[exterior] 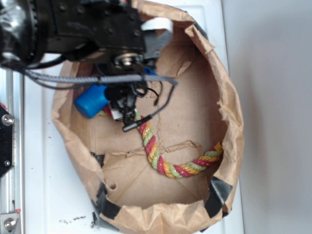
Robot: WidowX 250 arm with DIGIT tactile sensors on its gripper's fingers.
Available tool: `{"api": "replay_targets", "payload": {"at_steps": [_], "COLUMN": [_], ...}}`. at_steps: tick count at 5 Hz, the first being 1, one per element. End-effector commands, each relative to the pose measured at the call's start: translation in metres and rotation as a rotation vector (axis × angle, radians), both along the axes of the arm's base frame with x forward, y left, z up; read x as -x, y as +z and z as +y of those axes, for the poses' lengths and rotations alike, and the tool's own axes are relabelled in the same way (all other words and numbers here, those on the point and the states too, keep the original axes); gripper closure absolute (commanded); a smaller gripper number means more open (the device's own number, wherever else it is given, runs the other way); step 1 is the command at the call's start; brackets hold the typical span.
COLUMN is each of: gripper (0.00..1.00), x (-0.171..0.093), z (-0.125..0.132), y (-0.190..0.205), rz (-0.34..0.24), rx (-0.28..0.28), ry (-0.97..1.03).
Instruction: Grab the blue bottle.
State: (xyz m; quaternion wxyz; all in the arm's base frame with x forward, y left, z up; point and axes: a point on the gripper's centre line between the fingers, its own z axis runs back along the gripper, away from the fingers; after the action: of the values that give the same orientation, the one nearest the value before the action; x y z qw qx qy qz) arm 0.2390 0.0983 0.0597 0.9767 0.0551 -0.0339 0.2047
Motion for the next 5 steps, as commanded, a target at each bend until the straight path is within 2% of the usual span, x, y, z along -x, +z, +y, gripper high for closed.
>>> {"api": "replay_targets", "payload": {"at_steps": [1,2,3,4,5], "gripper": [0.0,0.0,1.0,1.0,1.0], "x": [-0.0034,-0.003,-0.0031,-0.0039,-0.0049], "z": [0.0131,0.01,0.0096,0.0093,0.0082], "y": [-0.0075,-0.0123,-0.0102,-0.0097,-0.0088], "rz": [0.007,-0.008,-0.014,-0.022,-0.038], "rx": [-0.029,-0.061,-0.061,-0.06,-0.091], "ry": [0.006,-0.014,-0.015,-0.015,0.002]}}
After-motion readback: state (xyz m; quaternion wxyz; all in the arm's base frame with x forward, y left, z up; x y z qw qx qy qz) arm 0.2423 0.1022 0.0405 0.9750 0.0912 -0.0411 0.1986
